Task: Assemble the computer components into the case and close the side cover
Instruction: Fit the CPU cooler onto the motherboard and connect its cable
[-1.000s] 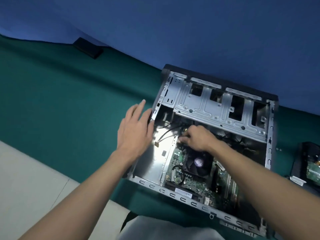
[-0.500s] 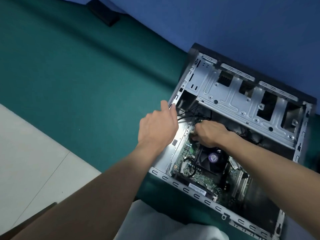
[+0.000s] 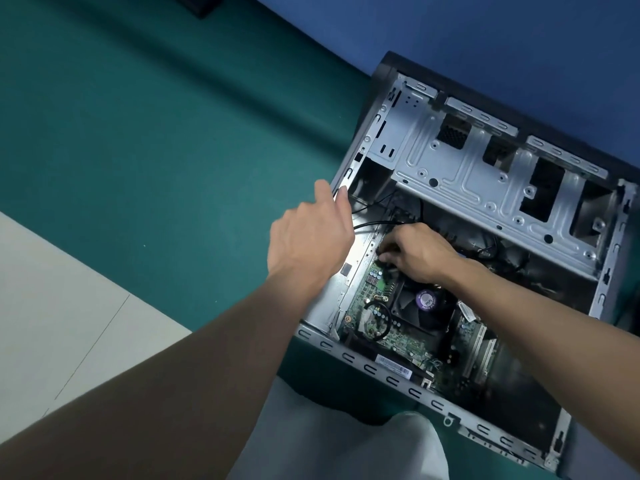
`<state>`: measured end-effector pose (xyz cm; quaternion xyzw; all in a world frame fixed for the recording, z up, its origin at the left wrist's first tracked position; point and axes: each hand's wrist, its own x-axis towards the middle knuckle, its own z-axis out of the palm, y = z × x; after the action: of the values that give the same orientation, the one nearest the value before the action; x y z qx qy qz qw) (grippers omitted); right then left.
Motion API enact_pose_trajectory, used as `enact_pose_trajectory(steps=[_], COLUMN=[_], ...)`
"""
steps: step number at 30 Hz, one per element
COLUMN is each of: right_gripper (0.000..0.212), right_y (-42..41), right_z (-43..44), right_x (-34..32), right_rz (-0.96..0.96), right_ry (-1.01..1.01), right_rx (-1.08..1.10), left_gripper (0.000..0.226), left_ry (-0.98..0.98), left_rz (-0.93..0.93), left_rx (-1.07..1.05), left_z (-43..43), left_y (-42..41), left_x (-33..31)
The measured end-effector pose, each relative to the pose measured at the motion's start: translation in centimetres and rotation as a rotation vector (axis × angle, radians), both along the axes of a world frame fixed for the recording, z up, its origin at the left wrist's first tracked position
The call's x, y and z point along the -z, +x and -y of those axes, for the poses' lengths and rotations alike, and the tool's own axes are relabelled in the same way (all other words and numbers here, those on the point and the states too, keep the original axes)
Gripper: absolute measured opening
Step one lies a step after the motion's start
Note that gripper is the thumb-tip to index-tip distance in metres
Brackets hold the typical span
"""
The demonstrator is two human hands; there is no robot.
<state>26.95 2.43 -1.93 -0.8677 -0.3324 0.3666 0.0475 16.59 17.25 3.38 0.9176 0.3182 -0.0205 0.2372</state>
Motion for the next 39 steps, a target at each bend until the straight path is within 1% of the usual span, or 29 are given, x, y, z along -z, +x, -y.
enact_pose_trajectory(steps=[4, 6, 9, 12, 17, 21, 27, 31, 35, 37, 39], right_gripper=[0.015, 0.016, 0.012, 0.016, 0.013, 0.018, 0.017, 0.013, 0.012, 0.017, 0.031], right_y=[-0.6, -0.9, -1.3, -1.5, -1.5, -1.6, -1.9, -2.0, -2.3, -2.4, -2.5], right_z=[-0.1, -0.3, -0.6, -0.9, -0.6, -0.3, -0.4, -0.9, -1.3, -1.3, -1.1], right_x=[-0.5, -0.3, 0.2, 0.5, 0.4, 0.3, 0.2, 0.1, 0.1, 0.2, 0.2], right_rz=[-0.035, -0.001, 0.084, 0.144, 0.114, 0.072, 0.112, 0.166, 0.208, 0.240, 0.264], right_ry=[0.028, 0.012, -0.044, -0.098, -0.087, -0.065, -0.064, -0.135, -0.137, -0.117, -0.086], right_rx=[0.058, 0.052, 0.021, -0.014, 0.031, 0.066, 0.054, 0.028, 0.001, -0.003, -0.001], left_gripper=[0.030, 0.029, 0.029, 0.028, 0.027, 0.028, 0.028, 0.028, 0.028, 0.028, 0.028], left_ry=[0.015, 0.021, 0.018, 0.017, 0.038, 0.028, 0.036, 0.042, 0.045, 0.047, 0.047], left_rz=[0.001, 0.002, 0.018, 0.035, 0.028, 0.022, 0.040, 0.046, 0.049, 0.049, 0.048], left_rx=[0.020, 0.019, 0.017, 0.011, 0.004, -0.008, -0.003, -0.005, 0.008, 0.013, 0.014], left_z=[0.0, 0.0, 0.1, 0.1, 0.1, 0.1, 0.2, 0.1, 0.2, 0.1, 0.1], left_y=[0.0, 0.0, -0.1, -0.1, -0.1, -0.1, -0.1, -0.1, -0.2, -0.1, -0.2], left_x=[0.1, 0.2, 0.2, 0.3, 0.4, 0.6, 0.5, 0.6, 0.5, 0.6, 0.5])
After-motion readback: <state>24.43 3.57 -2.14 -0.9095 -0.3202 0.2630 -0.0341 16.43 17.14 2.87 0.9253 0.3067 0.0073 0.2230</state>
